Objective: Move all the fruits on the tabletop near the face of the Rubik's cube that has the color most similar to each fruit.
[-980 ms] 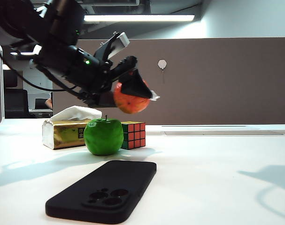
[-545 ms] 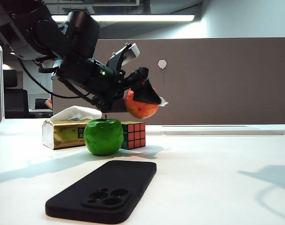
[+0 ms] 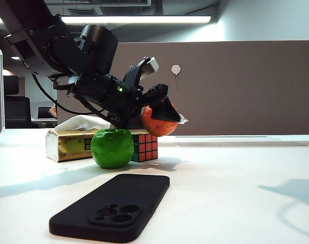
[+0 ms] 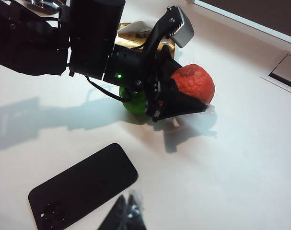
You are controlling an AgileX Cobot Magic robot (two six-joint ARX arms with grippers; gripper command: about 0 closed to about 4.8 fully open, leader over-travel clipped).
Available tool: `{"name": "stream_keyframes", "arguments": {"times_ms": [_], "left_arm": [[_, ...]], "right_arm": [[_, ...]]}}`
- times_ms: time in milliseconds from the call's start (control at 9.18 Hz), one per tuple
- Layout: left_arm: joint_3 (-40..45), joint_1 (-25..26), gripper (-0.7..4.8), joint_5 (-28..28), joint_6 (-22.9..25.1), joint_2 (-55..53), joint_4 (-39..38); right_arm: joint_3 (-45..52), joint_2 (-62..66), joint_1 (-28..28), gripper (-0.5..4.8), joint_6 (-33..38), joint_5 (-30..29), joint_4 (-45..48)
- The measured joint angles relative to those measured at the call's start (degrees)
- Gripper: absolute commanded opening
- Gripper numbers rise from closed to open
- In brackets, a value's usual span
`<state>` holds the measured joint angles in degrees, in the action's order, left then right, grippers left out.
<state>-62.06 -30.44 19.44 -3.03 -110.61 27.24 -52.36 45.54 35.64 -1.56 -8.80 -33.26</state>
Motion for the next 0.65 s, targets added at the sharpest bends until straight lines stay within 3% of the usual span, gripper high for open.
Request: {"name": "stream_keyframes", "arguments": {"times_ms": [654], "left_arm": [[-0.3, -0.2, 2.50, -0.3, 7.6, -2.8, 2.4]], "right_arm": [[0.0, 0.0, 0.0, -0.01, 0.0, 0.0, 0.0]]}}
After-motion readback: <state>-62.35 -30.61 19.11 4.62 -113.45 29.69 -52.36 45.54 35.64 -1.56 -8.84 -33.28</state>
